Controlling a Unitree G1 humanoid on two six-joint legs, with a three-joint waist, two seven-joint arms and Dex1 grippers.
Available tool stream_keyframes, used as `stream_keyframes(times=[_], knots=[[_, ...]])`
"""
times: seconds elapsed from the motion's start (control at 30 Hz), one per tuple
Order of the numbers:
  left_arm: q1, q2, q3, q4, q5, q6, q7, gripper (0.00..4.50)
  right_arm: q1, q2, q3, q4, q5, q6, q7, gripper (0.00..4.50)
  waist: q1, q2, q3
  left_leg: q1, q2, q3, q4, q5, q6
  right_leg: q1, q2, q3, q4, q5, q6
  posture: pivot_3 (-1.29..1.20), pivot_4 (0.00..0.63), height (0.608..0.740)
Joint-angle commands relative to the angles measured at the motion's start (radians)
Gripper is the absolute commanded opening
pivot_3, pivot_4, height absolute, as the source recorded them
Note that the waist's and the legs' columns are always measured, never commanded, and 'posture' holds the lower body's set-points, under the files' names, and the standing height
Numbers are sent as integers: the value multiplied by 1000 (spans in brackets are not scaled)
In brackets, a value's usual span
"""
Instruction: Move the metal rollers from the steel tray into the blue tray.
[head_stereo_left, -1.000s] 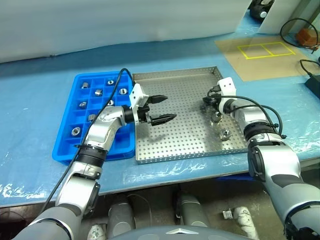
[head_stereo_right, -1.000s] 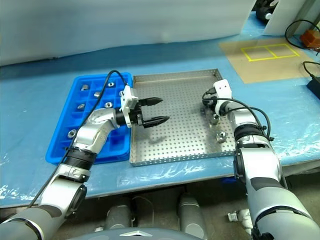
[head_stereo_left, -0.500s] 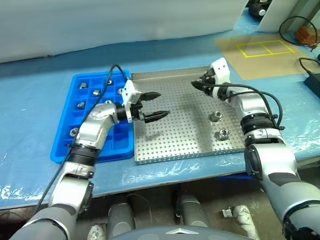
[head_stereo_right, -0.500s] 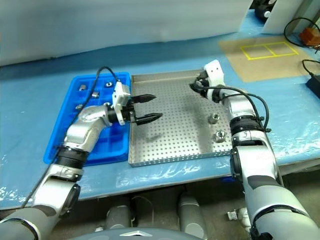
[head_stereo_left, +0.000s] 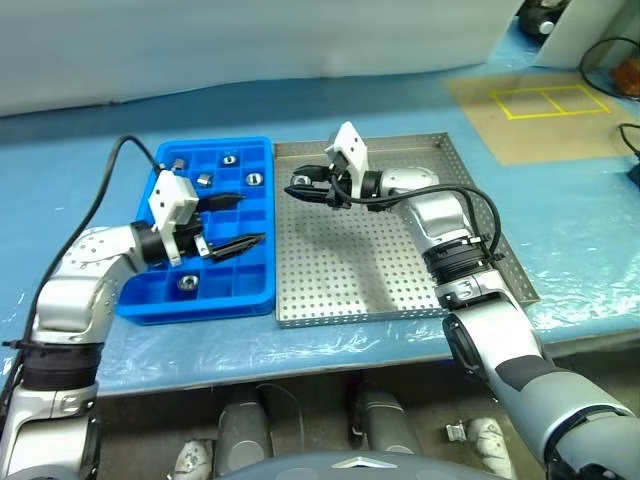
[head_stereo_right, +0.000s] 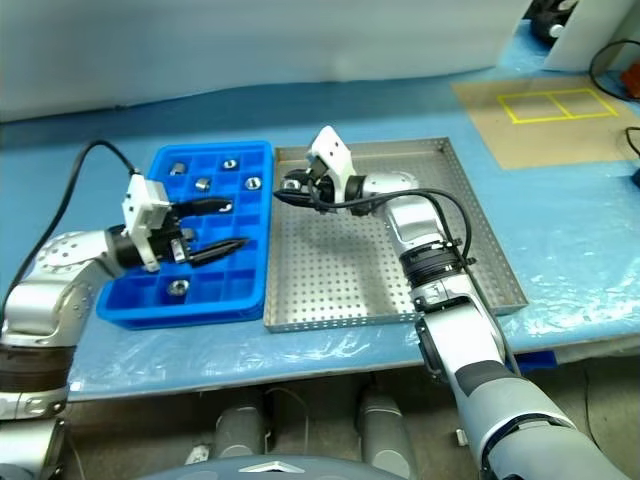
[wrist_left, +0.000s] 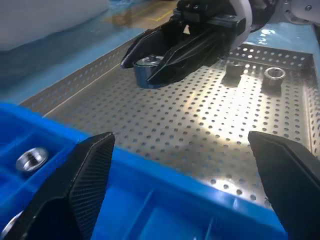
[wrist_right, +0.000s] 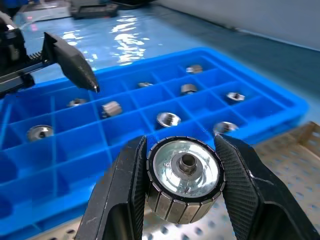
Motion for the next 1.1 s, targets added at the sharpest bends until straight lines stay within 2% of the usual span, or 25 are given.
stream_keyframes(times=[0.03,0.37,0.57,0.87,1.1], knots=[[82,31,95,-130,-43,33,52,4500,-47,27,20,33,4,-60,50,1717,13,0,0,0,0,0,0,0,0,0,0,0,0,0,0,135,150,740],[272,41,225,-289,-99,93,170,4500,-88,99,52,227,-45,-182,78,1717,59,0,0,-1,1,-2,-1,2,-3,0,0,-2,1,-1,-1,242,150,740],[261,47,205,-293,-107,96,195,4500,-134,139,26,387,-87,-255,-22,1717,61,0,0,-1,1,-4,-1,3,-5,0,0,-3,2,-1,-1,229,150,740],[204,53,163,-252,-100,91,192,4500,-132,144,10,451,-120,-286,-106,1717,59,0,0,-2,0,-4,-1,3,-5,-1,0,-3,1,-1,-1,184,150,740],[178,88,187,-168,-75,57,172,4500,-150,147,-20,480,-122,-296,-173,3972,59,0,0,-1,0,-4,0,3,-6,0,0,-3,3,-1,-1,161,150,740]])
